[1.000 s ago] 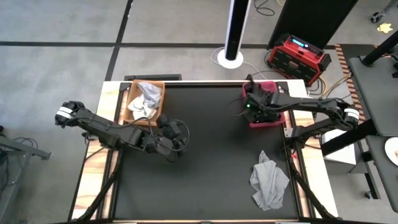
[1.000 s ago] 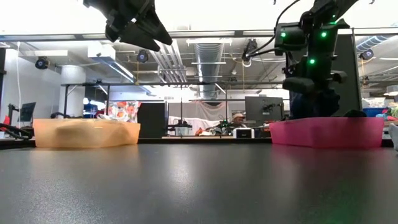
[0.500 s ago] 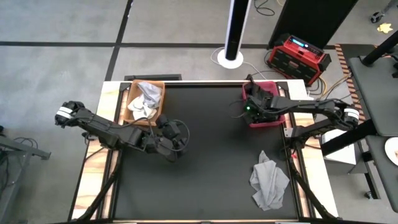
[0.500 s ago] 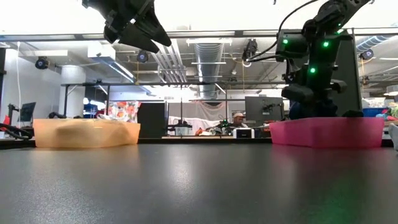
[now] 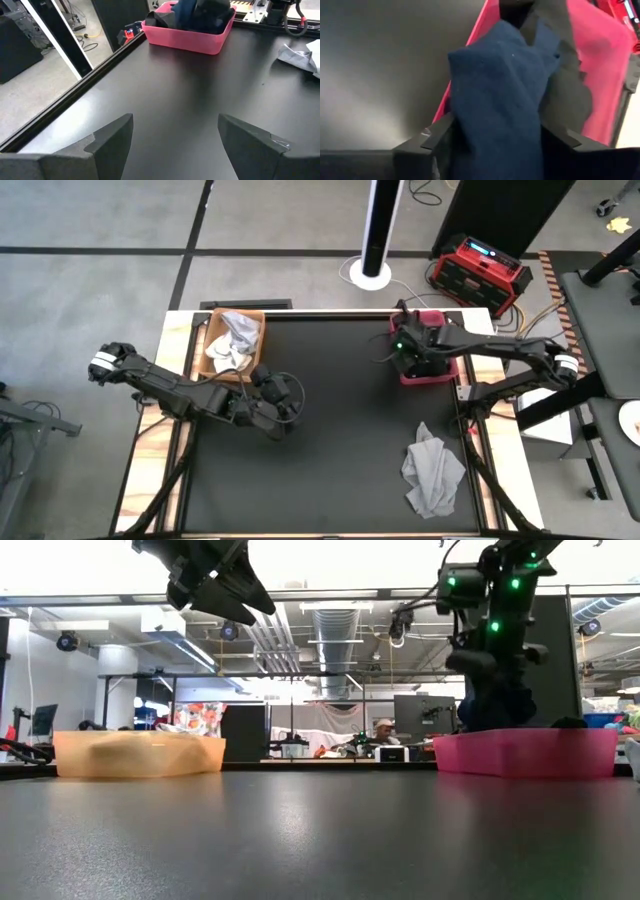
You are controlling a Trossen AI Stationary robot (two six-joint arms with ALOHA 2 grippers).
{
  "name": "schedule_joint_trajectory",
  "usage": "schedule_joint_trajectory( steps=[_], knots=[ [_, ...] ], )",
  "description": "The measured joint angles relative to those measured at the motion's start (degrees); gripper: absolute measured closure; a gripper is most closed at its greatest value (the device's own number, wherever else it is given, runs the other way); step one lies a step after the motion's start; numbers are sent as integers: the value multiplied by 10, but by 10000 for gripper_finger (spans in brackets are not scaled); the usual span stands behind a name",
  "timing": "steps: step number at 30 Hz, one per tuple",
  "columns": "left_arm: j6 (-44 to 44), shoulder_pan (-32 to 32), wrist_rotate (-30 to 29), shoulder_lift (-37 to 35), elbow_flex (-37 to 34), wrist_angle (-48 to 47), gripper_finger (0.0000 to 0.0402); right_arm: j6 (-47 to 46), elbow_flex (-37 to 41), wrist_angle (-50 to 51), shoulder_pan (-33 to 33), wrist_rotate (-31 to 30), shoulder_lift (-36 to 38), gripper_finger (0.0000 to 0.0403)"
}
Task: Sort towels by color in basket
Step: Put the blue towel into the red bin
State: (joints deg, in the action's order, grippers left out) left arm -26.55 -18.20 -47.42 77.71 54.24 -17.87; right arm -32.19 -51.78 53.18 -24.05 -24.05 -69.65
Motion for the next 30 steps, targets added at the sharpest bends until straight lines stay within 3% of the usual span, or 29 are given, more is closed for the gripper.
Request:
schedule_joint_trajectory(
  steps=[5,9,12,20,30],
  knots=[
    [0,0,0,0,0,0,125,0,-49,62,0,-13,0,180],
    [-1,0,0,0,0,0,125,-3,-71,94,0,-49,0,187],
    [-2,0,1,0,0,0,125,-2,-65,89,0,-53,0,224],
    [-10,-3,4,0,0,0,125,5,26,-8,5,-40,-8,382],
    [-11,-6,4,0,0,-2,125,-9,112,-100,2,-27,-10,393]
  ],
)
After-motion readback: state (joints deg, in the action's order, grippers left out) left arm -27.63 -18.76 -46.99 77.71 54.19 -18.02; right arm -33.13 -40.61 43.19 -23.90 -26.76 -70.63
